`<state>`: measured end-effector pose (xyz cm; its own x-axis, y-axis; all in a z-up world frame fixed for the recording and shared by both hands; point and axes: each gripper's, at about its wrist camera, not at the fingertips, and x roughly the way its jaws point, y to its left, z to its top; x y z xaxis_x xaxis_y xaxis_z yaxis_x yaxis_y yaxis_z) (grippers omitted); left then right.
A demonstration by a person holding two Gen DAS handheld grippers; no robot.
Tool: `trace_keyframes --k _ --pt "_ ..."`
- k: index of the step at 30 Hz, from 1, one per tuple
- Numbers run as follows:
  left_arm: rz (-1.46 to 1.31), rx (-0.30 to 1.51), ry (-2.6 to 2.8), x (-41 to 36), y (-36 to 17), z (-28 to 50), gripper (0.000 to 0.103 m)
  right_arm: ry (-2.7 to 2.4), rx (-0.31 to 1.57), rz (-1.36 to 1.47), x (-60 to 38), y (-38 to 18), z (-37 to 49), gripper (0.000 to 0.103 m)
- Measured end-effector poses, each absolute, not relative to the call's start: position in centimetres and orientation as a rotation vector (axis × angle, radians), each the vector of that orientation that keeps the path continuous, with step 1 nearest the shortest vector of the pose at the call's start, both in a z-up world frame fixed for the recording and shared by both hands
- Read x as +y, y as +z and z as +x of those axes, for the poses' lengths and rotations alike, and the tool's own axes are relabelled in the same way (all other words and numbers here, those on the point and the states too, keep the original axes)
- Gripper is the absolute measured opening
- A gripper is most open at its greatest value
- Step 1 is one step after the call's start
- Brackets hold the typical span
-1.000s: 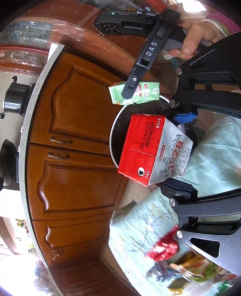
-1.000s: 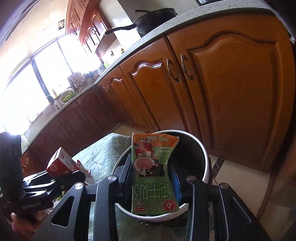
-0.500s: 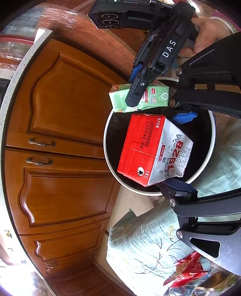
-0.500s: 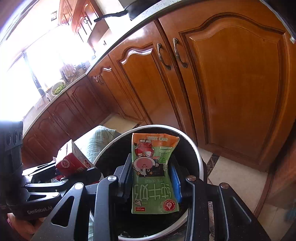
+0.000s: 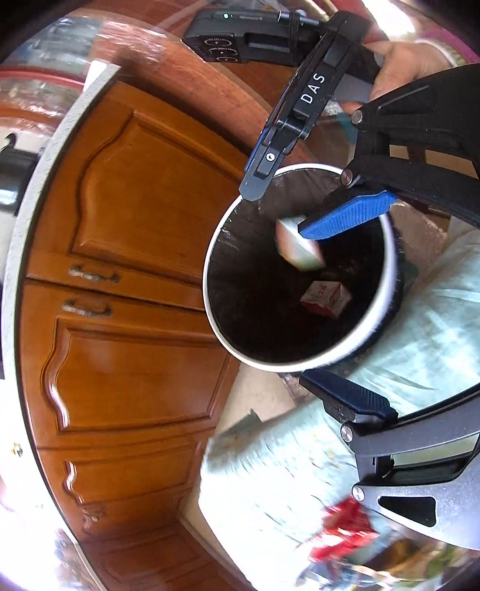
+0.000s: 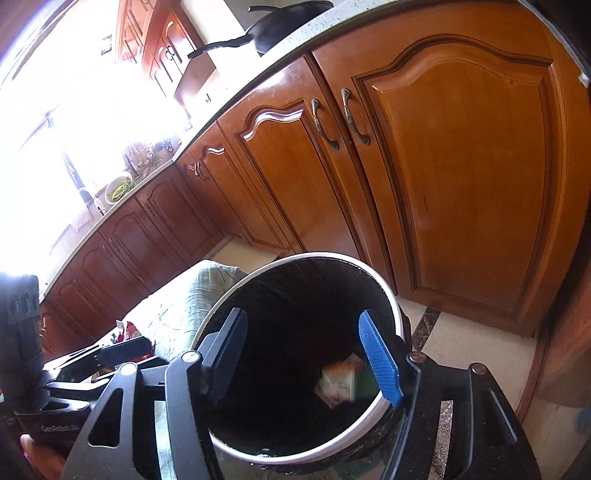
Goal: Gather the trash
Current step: 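Move both open tools back over the table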
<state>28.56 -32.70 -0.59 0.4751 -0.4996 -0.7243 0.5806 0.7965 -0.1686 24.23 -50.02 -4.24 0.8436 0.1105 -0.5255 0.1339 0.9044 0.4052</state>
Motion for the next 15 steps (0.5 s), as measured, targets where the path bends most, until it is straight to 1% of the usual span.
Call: trace_keyframes --k 3,5,7,8,10,12,15 --pt "0.06 0.833 -0.643 -30.2 -0.1 26.9 0.075 -0.004 0.556 0.466 -49.2 -3.9 23.2 0.066" --pt "0.037 0.816 -0.622 -28.3 0.1 25.6 0.075 0.002 0.54 0.478 -48.4 -3.8 22.3 0.071" --pt "0.008 0.808 -0.604 -26.3 0.1 24.3 0.075 0.018 0.528 0.49 -47.4 -3.8 21.3 0.078" --pt "-0.004 0.805 -0.597 -25.3 0.1 23.7 0.075 0.027 0.523 0.493 -46.8 -3.7 20.8 0.08" --pt "-0.015 0.794 -0.574 -23.4 0.0 22.5 0.075 0.044 0.517 0.496 -45.5 -3.7 19.9 0.089" --pt "-0.02 0.78 -0.544 -21.6 0.1 21.5 0.075 0.062 0.515 0.496 -44.2 -3.7 19.2 0.093" --pt "-0.045 0.758 -0.504 -18.7 0.2 20.2 0.075 0.092 0.519 0.5 -42.2 -3.7 18.1 0.095"
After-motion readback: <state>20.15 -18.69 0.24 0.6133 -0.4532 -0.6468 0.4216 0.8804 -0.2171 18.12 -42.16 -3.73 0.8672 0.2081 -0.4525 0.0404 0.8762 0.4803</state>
